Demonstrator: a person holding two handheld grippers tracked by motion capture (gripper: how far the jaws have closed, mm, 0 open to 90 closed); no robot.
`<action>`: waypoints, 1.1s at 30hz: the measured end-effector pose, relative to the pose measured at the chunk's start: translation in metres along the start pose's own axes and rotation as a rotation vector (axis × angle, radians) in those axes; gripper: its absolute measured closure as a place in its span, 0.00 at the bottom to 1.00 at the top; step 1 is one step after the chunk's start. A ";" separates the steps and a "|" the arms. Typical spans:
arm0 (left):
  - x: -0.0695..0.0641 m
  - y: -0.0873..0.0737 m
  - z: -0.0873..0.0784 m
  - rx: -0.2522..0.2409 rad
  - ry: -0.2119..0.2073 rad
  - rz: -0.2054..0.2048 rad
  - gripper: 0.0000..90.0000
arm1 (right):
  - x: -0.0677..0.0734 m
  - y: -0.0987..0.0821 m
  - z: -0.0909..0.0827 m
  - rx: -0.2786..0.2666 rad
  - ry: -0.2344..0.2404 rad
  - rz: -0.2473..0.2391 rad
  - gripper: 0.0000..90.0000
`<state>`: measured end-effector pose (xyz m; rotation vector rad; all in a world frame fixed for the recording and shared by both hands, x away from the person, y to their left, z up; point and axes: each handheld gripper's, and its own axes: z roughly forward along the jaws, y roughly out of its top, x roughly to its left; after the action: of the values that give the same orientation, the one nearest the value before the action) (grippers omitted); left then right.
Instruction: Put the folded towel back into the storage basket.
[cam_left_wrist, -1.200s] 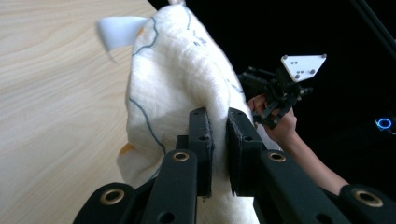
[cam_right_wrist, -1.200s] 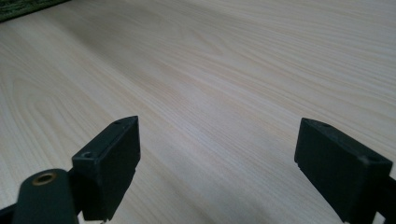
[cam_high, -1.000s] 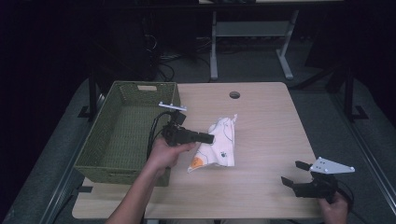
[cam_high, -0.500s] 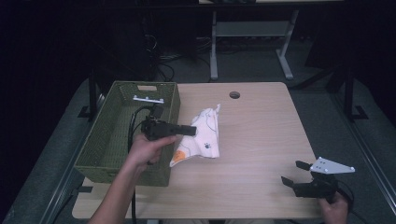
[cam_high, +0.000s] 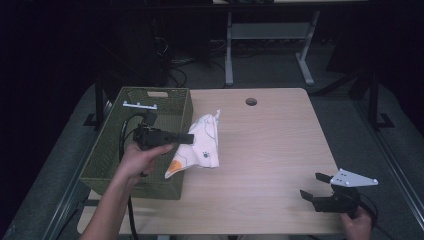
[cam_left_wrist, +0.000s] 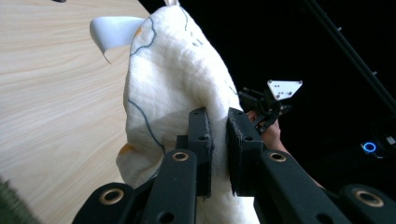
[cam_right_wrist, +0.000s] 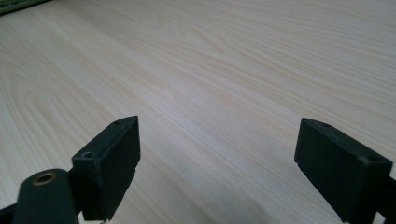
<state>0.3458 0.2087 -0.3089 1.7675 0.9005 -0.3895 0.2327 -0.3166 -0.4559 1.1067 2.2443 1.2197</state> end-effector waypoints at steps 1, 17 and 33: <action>0.000 0.000 -0.003 -0.003 0.001 0.002 0.91 | 0.000 0.000 0.001 0.003 0.001 -0.002 0.15; 0.009 -0.006 -0.053 -0.053 0.037 -0.023 0.91 | 0.002 0.001 0.000 0.008 0.002 -0.015 0.15; 0.039 -0.013 -0.083 -0.023 0.123 -0.052 0.91 | 0.004 0.002 0.002 0.018 0.008 -0.029 0.15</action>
<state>0.3490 0.3017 -0.3112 1.7644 1.0355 -0.3044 0.2321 -0.3115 -0.4555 1.0739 2.2739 1.1964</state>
